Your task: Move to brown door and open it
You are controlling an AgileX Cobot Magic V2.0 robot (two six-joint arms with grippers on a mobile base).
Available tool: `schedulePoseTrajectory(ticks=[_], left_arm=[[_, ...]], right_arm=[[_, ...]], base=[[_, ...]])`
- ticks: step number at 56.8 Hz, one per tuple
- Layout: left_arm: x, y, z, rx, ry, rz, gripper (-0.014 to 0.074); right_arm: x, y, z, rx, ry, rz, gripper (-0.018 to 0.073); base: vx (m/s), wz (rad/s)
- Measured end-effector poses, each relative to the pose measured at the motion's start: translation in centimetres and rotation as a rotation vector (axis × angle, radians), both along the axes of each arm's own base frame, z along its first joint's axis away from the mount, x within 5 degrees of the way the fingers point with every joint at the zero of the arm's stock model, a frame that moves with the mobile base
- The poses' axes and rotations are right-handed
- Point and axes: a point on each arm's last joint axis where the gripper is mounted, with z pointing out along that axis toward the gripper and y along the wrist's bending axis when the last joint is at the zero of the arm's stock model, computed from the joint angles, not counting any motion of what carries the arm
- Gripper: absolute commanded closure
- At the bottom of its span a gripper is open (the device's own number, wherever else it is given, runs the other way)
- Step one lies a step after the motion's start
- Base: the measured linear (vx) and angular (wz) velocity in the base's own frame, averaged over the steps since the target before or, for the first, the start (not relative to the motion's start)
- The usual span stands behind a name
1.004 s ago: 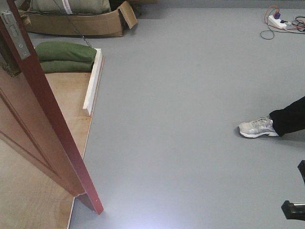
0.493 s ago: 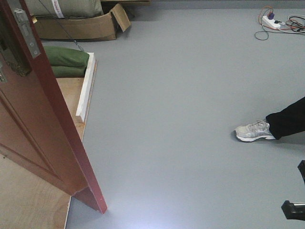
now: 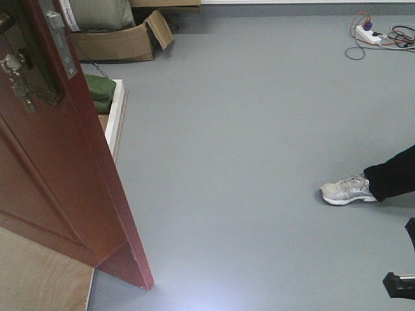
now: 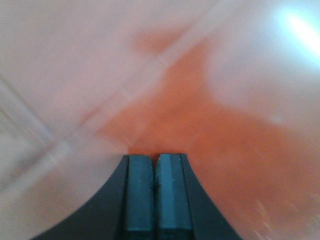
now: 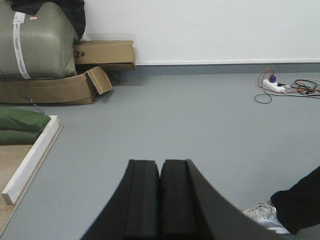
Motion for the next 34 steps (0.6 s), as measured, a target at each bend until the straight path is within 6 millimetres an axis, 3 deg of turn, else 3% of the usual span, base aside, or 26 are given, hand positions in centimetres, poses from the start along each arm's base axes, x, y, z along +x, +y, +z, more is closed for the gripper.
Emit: schedulePoseTrajectory(ticks=[34], left_arm=[[-0.09,-0.18,0.01,0.002,0.003,-0.013,0.0603]], right_arm=[[0.00,0.00,0.00,0.000,0.000,0.000,0.0559]], base=[[0.22,0.03]])
